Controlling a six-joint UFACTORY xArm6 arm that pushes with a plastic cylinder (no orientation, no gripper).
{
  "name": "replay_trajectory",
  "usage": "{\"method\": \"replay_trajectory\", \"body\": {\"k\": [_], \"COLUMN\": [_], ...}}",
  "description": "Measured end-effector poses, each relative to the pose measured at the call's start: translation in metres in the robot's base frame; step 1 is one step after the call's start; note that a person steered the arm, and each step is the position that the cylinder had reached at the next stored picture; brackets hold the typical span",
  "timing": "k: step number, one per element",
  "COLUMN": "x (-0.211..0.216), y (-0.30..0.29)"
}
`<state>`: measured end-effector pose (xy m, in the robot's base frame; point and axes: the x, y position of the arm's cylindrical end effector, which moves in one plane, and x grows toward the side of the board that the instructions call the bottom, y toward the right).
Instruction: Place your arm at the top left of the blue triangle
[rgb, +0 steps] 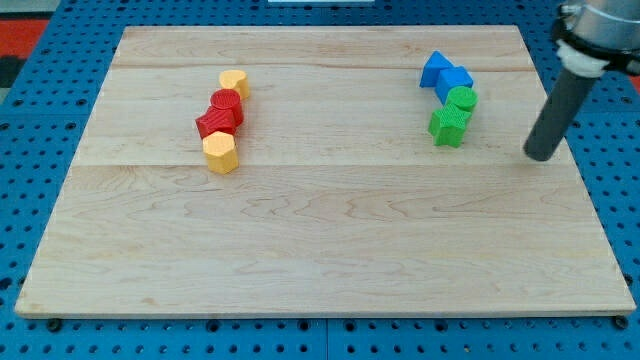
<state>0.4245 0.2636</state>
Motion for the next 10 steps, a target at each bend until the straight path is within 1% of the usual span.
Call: {"method": "replay_trajectory", "body": {"k": [1, 2, 3, 4, 5, 6, 7, 8, 9, 10], "x": [-0.051, -0.112, -0.166, -0.190, -0.183, -0.173, -0.179, -0.192, -0.179, -0.170], "y": [0.019, 0.013, -0.037, -0.101, -0.154, -0.176, -0.176, -0.136, -0.101, -0.107]}}
